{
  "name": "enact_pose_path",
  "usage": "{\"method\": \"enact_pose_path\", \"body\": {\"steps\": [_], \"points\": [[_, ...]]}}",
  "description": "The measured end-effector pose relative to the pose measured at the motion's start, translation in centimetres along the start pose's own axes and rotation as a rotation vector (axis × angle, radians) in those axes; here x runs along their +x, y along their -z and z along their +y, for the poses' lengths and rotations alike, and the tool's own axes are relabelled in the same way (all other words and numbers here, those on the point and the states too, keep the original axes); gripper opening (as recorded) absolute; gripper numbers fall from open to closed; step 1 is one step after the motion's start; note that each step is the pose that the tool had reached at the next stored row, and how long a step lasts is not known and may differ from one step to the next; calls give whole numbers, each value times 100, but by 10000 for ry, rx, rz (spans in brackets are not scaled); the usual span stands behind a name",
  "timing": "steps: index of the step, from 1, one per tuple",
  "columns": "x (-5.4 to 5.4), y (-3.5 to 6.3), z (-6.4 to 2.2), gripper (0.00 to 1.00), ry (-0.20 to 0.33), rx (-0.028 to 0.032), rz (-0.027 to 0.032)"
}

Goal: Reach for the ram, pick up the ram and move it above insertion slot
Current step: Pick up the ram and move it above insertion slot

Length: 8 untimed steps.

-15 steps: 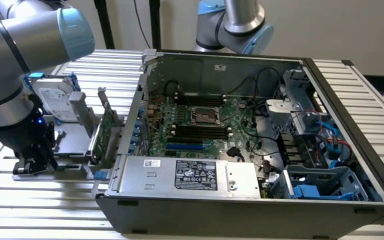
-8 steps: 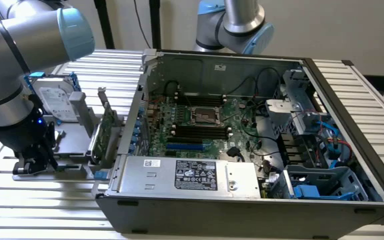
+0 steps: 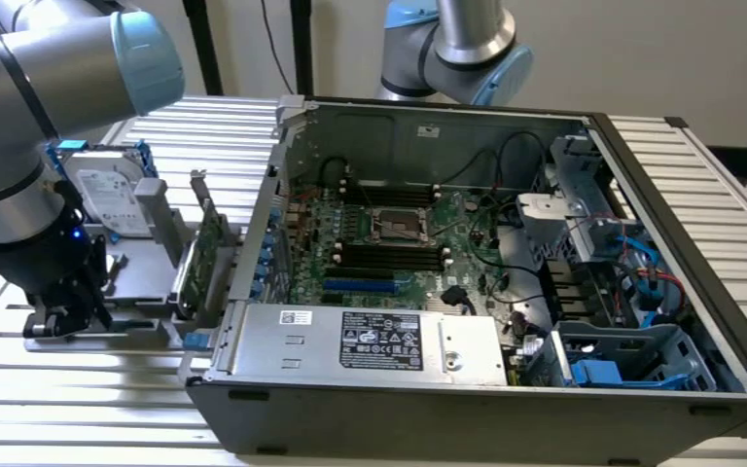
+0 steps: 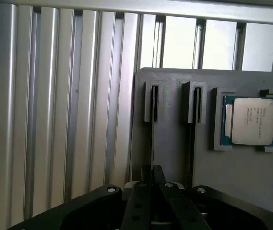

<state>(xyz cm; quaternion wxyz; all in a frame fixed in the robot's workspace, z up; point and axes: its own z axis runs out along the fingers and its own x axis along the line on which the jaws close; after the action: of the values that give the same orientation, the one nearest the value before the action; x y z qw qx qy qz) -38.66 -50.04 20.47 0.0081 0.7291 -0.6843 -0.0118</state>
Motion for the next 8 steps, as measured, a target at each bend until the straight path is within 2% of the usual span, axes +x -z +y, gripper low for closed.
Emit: {"method": "enact_pose_path", "body": {"steps": [8], "points": [[1,58,-6,13,-119,-23,-4]]}}
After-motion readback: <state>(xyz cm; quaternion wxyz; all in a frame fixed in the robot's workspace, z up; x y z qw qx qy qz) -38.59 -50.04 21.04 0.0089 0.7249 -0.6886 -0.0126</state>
